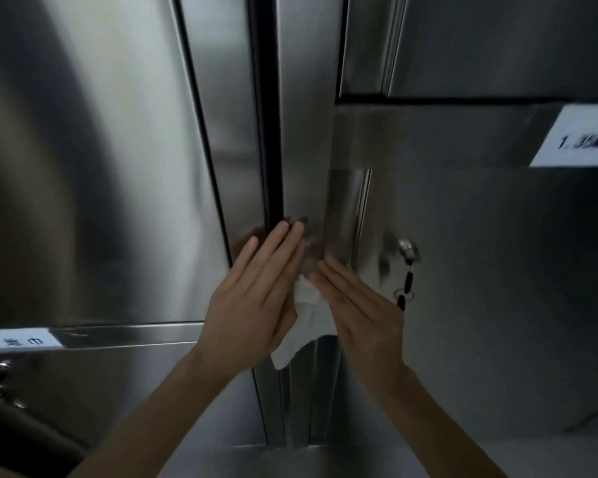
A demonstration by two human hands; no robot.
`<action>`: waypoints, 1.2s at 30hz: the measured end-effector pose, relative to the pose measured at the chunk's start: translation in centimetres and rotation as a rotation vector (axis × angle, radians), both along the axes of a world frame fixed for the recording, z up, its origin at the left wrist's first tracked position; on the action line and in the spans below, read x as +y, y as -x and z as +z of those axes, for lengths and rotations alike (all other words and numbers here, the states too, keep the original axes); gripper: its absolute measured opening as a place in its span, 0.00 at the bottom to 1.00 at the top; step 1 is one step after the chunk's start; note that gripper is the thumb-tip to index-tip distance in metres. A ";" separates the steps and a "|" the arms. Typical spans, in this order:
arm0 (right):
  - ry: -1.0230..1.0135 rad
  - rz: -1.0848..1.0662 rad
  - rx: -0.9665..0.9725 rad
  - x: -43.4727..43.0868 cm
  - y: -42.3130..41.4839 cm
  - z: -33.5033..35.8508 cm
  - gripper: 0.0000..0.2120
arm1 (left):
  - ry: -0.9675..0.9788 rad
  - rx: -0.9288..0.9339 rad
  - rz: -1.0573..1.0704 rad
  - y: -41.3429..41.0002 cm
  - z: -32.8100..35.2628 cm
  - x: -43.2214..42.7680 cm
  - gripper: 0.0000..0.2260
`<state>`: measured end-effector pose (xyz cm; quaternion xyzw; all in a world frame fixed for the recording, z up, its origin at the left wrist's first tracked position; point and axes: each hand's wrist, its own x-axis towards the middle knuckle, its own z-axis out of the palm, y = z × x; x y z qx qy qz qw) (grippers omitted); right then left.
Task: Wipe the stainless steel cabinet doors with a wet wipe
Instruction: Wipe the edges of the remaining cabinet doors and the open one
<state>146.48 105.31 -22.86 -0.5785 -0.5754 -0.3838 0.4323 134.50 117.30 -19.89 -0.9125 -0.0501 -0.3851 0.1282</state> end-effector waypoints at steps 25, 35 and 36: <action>-0.095 0.231 0.234 -2.3 -0.7 -5.6 0.11 | 0.263 -0.118 -0.152 0.3 -9.8 -1.3 0.18; -0.208 -0.095 -0.172 -4.0 -1.3 -7.6 0.12 | 0.629 -0.317 -0.140 -1.1 -8.5 -2.0 0.10; -0.194 -0.057 -0.153 -4.0 -0.9 -8.2 0.11 | 0.633 -0.334 -0.129 -1.2 -8.1 -2.3 0.13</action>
